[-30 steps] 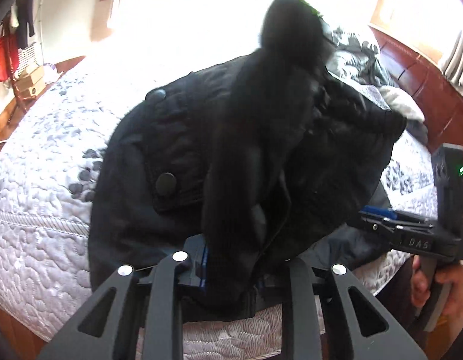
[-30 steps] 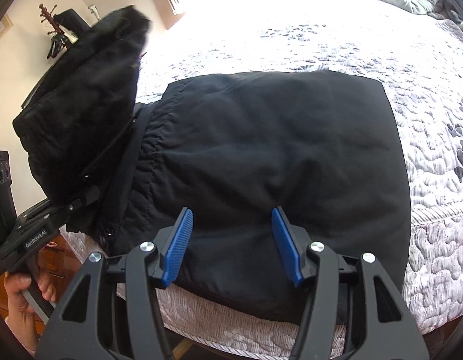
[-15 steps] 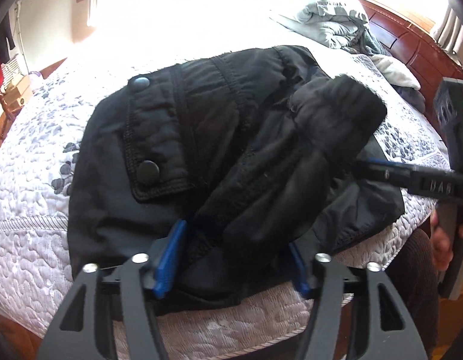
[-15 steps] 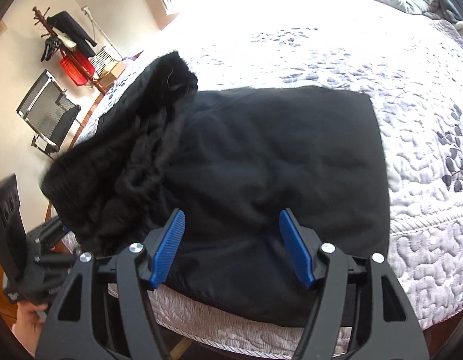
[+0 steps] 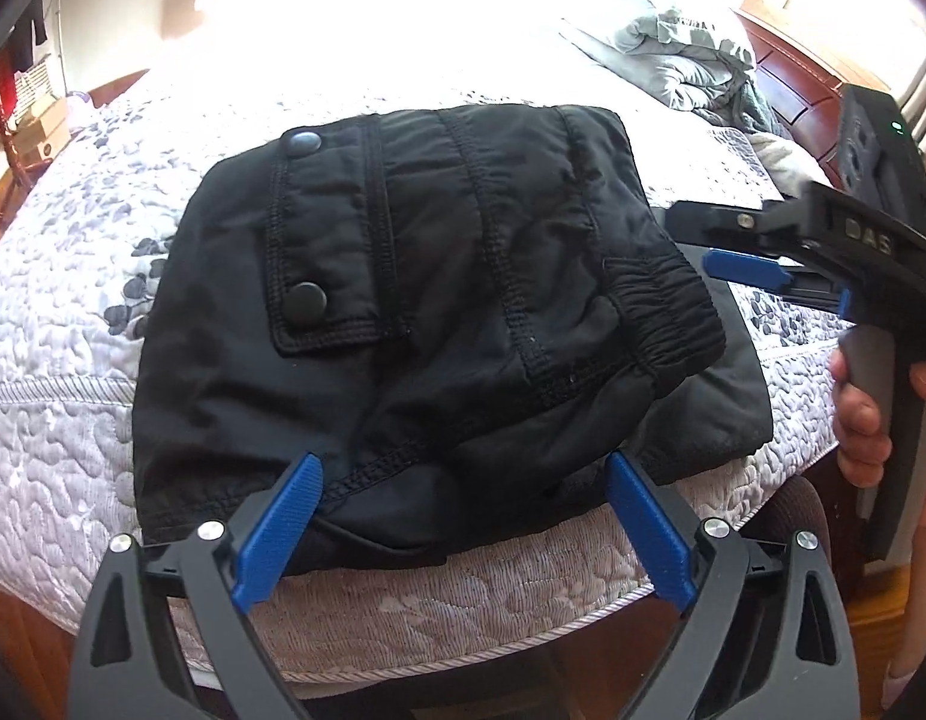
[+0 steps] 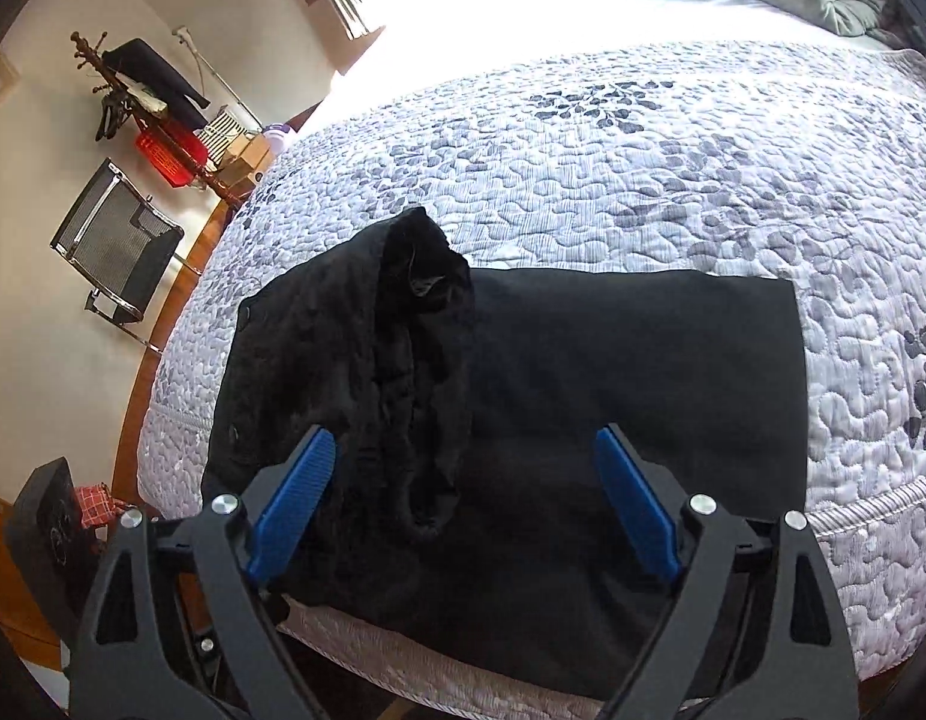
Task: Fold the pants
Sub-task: 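Grasp the waistband edge of the folded pants with the right gripper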
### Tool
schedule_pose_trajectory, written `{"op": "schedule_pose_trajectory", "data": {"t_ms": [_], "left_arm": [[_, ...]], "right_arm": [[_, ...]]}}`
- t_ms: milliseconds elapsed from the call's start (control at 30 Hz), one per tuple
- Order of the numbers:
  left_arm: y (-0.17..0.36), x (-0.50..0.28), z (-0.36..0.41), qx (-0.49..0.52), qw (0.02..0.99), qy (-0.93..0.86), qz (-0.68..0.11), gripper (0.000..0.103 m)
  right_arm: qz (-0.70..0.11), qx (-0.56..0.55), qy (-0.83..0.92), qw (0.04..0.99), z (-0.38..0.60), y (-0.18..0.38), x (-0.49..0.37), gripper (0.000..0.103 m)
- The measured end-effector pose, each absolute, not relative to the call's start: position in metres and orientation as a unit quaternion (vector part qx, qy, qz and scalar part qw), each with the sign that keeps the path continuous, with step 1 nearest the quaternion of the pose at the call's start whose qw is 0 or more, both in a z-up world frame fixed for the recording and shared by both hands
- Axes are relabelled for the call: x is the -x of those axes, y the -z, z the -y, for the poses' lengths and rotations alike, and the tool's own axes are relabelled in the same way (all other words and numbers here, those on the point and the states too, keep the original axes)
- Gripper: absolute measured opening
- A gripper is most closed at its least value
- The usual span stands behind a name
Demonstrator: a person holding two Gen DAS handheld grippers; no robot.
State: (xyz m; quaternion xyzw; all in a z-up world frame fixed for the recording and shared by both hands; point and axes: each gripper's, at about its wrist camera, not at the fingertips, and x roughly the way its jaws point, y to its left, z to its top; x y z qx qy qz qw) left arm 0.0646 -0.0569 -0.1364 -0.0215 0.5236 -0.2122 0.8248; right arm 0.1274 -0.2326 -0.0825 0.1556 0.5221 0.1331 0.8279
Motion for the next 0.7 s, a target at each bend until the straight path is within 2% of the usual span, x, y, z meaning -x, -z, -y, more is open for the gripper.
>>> {"op": "schedule_pose_trajectory", "data": {"t_ms": [167,333,367,433,467,500,600,700], "left_arm": [[0.133,-0.066,0.049,0.025,0.822,0.209,-0.529,0.095],[0.141,-0.070,0.043,0.032,0.817,0.202,-0.538,0.095],[0.143,-0.071,0.044,0.032,0.816,0.201,-0.541,0.096],[0.145,-0.072,0.046,0.028,0.816,0.200,-0.541,0.096],[0.144,-0.071,0.046,0.024,0.817,0.200,-0.541,0.097],[0.144,-0.071,0.047,0.020,0.817,0.200,-0.540,0.097],[0.138,-0.070,0.048,0.022,0.818,0.200,-0.539,0.097],[0.133,-0.070,0.044,0.032,0.817,0.202,-0.539,0.097]], "right_arm": [[-0.543,-0.182,-0.151,0.806,0.215,0.099,-0.133,0.088],[-0.553,-0.150,-0.147,0.807,0.202,0.106,-0.135,0.088],[-0.554,-0.141,-0.147,0.807,0.200,0.109,-0.137,0.085],[-0.553,-0.132,-0.150,0.809,0.197,0.113,-0.138,0.077],[-0.552,-0.133,-0.159,0.808,0.196,0.114,-0.137,0.062],[-0.550,-0.140,-0.174,0.804,0.194,0.114,-0.136,0.043],[-0.544,-0.132,-0.181,0.809,0.189,0.112,-0.132,0.032],[-0.535,-0.118,-0.179,0.817,0.187,0.109,-0.129,0.026]]}}
